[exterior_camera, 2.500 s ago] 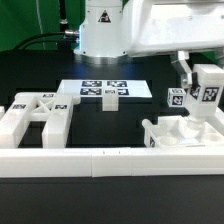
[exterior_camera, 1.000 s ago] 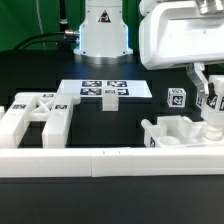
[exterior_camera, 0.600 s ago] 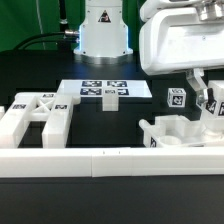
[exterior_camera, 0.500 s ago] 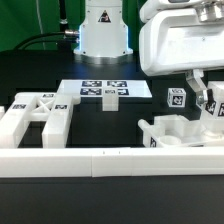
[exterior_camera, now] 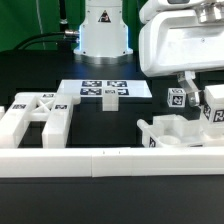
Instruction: Assemble chair
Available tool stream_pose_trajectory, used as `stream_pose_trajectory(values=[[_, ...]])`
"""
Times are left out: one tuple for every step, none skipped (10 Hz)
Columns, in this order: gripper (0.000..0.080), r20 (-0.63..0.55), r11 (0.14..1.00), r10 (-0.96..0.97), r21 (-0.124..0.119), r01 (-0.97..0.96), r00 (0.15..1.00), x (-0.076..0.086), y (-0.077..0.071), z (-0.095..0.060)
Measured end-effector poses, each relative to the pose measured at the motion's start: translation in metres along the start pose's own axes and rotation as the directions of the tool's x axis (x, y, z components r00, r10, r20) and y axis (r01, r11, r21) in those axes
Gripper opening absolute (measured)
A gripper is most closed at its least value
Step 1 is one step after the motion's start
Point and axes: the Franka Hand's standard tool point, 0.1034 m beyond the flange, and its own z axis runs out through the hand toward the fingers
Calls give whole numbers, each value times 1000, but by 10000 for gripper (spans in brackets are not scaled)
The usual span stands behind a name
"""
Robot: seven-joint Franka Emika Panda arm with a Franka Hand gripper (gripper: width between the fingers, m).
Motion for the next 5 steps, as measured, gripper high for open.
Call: stream_pose_trajectory(values=[[621, 2, 1000, -8, -3, 8, 1000, 2, 3, -3], [641, -2, 1000, -9, -7, 9, 1000, 4, 6, -5], [641, -3, 1000, -13, -10, 13, 1000, 6, 9, -7], [648, -1, 1000, -17, -14, 17, 1000, 8, 15, -10], [648, 6, 1000, -18, -15, 18, 1000, 10, 21, -14]])
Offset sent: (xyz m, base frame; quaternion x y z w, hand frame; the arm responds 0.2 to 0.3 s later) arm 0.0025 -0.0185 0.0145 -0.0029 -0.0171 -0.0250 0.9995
